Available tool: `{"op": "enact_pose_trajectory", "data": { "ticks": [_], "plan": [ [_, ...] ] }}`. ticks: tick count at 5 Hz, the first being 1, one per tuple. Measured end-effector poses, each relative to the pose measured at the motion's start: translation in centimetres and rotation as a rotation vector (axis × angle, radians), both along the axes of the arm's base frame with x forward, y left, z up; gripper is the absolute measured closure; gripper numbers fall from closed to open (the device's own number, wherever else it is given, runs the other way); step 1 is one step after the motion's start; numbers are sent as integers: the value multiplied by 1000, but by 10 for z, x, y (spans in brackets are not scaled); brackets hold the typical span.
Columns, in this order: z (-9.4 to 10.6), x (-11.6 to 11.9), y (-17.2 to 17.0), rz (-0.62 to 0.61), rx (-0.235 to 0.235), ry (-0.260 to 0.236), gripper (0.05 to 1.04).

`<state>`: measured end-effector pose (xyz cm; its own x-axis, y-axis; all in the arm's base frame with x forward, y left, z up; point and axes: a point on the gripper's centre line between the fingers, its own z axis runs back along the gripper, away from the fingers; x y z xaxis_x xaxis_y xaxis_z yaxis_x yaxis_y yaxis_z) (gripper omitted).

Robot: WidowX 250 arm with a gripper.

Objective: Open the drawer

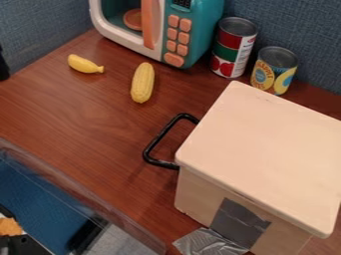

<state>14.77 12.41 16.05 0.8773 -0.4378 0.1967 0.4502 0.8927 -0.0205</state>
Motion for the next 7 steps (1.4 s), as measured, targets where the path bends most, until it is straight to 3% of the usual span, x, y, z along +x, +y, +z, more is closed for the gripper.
{"op": "enact_pose_trajectory", "data": {
  "ticks": [1, 2, 4, 5, 7],
  "plan": [
    [-4, 0, -2, 15, -15, 9, 83],
    [-16, 27, -13, 192, -20, -46, 83],
    [-48, 70, -39, 352, -66, -62, 83],
    [-67, 94, -59, 381, -80, -57, 83],
    [-90, 117, -90, 393, -149, -52, 83]
  ]
}}
